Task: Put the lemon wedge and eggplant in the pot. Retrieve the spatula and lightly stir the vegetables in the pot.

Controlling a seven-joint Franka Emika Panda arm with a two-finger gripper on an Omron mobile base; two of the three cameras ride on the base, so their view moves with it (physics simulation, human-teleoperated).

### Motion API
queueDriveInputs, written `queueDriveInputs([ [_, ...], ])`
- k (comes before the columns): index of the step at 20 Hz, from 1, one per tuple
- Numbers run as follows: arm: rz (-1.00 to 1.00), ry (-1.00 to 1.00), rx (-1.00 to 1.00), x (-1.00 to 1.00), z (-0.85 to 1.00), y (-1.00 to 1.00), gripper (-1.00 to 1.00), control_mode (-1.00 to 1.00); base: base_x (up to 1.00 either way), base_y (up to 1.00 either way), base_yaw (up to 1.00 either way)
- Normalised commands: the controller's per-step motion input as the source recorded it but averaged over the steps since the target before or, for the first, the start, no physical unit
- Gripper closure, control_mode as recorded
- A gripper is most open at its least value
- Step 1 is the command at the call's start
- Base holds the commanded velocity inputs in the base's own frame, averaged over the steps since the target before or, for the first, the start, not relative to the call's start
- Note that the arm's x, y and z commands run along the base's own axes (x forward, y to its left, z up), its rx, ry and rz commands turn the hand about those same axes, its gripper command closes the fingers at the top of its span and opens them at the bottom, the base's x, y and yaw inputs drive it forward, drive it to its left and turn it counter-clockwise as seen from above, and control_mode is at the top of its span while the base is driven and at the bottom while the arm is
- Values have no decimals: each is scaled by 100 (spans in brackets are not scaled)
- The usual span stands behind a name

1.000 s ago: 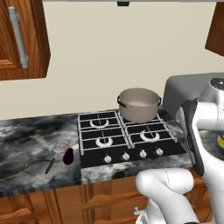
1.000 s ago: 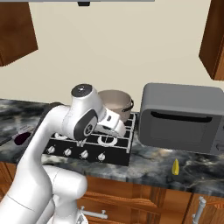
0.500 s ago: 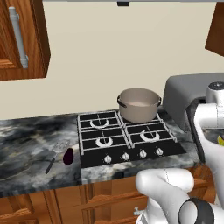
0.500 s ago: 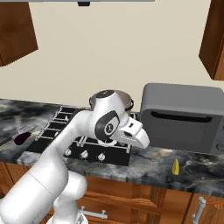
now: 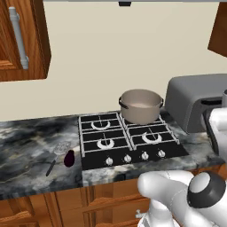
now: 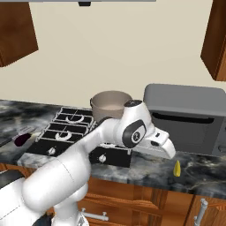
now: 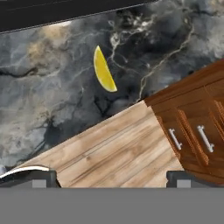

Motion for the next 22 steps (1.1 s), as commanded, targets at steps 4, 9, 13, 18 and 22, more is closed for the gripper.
queueDriveInputs([
  [4, 5, 25, 0, 10, -27, -61, -100, -100, 0, 0, 0],
  [9, 20, 21, 5, 16, -21, -38, -100, -100, 0, 0, 0],
  [13, 22, 4, 21, 18, -18, -20, -100, -100, 0, 0, 0],
  [18, 21, -5, 31, 4, -14, -20, -100, -100, 0, 0, 0],
  [22, 18, -9, 19, 13, -23, -18, -100, -100, 0, 0, 0],
])
